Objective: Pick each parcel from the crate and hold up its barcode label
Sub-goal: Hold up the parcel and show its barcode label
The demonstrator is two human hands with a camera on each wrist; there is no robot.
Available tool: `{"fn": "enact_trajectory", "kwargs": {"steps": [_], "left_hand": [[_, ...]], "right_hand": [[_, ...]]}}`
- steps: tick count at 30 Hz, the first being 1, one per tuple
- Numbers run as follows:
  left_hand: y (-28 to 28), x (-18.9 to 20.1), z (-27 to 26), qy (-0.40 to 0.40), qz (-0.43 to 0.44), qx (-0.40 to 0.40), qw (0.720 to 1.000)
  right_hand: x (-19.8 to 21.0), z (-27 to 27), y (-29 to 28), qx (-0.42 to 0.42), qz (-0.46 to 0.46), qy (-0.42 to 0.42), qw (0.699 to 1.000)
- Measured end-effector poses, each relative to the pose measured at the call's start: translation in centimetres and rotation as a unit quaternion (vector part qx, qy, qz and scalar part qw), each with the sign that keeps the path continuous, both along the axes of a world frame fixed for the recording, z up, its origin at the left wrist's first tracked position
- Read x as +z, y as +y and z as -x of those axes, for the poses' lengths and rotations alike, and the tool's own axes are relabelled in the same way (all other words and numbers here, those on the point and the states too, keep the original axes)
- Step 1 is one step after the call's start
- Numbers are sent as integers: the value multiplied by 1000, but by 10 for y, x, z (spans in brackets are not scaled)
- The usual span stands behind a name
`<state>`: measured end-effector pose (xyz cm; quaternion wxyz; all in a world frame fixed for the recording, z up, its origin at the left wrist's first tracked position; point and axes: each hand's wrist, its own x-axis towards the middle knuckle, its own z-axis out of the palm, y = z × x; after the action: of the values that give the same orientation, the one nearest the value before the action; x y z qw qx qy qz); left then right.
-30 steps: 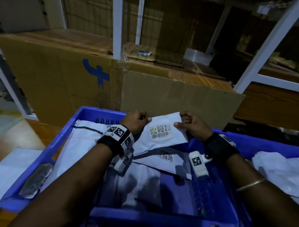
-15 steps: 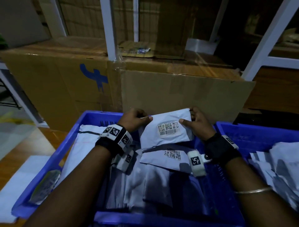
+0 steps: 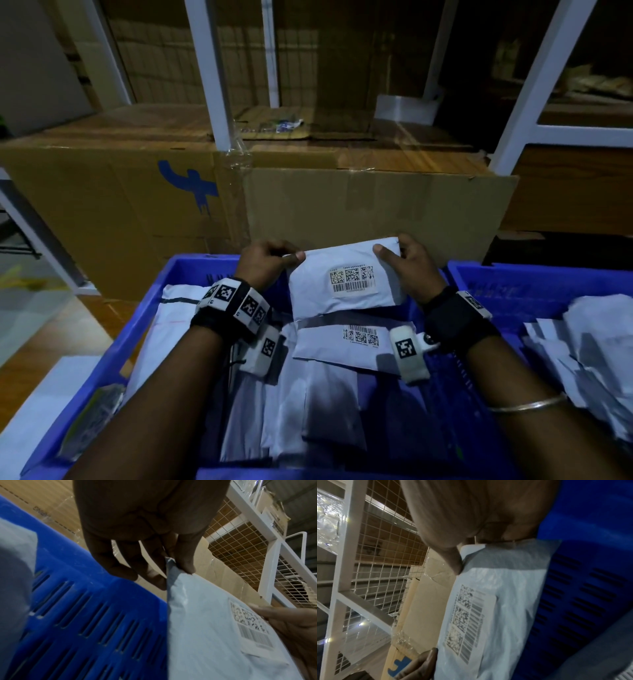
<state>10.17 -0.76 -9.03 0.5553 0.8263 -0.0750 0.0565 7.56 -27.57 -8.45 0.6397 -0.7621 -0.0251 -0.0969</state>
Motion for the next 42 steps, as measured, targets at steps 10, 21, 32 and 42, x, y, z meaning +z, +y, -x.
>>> {"fn": "enact_trajectory", "kwargs": {"steps": [10, 21, 32, 42], "left_hand": [[-8, -1, 1, -14, 91, 12, 996], [-5, -4, -3, 7, 111, 32, 993], [-11, 9, 14, 65, 52, -86, 993], [-13, 20, 21, -25, 86, -63, 994]], "right_hand": [[-5, -8, -8, -48, 29, -31, 998], [1, 0, -8, 37, -7, -36, 999], [4, 2, -12, 10, 27, -62, 998], [-1, 4, -7, 65, 160, -61, 983]]}}
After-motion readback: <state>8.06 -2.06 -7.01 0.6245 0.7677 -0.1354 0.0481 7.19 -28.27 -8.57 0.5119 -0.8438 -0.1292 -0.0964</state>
